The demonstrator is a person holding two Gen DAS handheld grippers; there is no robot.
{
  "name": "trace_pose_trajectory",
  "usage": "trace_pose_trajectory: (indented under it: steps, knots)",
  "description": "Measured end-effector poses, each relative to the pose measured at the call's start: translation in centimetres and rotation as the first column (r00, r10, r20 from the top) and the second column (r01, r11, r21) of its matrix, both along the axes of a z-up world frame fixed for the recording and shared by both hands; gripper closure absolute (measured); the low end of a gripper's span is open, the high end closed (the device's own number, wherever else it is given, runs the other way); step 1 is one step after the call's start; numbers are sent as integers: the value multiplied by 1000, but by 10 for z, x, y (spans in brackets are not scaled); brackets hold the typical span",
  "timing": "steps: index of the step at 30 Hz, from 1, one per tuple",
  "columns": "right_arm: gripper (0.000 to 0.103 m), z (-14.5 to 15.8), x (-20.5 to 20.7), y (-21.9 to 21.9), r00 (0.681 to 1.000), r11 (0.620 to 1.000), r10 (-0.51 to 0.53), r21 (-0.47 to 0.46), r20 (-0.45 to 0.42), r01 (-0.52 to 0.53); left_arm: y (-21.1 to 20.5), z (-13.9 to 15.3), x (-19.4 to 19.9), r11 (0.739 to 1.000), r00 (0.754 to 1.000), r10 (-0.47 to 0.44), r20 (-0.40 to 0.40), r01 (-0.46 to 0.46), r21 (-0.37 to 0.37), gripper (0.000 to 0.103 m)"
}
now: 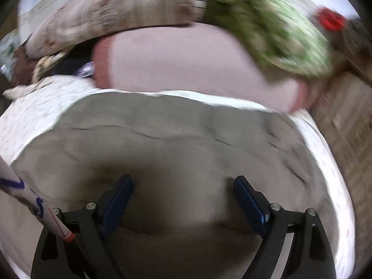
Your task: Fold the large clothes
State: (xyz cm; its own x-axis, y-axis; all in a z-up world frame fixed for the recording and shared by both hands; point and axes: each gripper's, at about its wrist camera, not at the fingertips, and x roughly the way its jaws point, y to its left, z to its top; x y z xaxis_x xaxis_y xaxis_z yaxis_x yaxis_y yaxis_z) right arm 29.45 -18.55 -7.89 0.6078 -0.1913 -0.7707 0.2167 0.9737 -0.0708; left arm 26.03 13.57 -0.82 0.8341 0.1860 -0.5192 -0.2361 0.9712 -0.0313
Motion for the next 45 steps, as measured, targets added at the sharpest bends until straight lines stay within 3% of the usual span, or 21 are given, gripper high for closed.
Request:
trace_pose_trajectory:
  steps: [4, 7, 9, 13, 20, 25, 34, 38, 45]
  knots:
    - [12, -4, -37, -72, 986, 986, -166, 11, -10, 166, 1, 14, -15, 998, 994, 46, 103, -50, 32, 7]
    - [10, -9, -67, -127, 958, 955, -288, 65, -16, 288, 1, 21, -19, 998, 992, 33, 118, -38, 43, 7]
    - [10, -14, -85, -157, 919, 919, -391, 30, -51, 393, -2, 23, -22, 998, 992, 20, 126, -27, 52, 7]
    - [10, -2, -135, -188, 888, 879, -458, 126, -41, 460, -6, 27, -32, 999, 990, -7, 141, 0, 47, 7]
    - [10, 31, -223, -138, 934, 928, -356, 126, 22, 351, -15, 42, -87, 997, 985, -73, 157, 79, -27, 7]
    - [10, 29, -277, -102, 948, 931, -319, 195, 18, 310, -27, 30, -139, 984, 984, -167, 61, 170, -56, 6]
    - [10, 16, -316, -42, 979, 965, -202, 167, -12, 202, -62, 1, -234, 950, 949, -305, -80, 298, -88, 5]
    - [10, 20, -328, -21, 988, 979, -155, 139, 16, 152, -77, 6, -258, 951, 946, -309, -101, 310, -11, 5]
    - [10, 31, -353, -1, 989, 990, -130, 71, 67, 125, -87, 8, -282, 935, 927, -354, -124, 348, -66, 5]
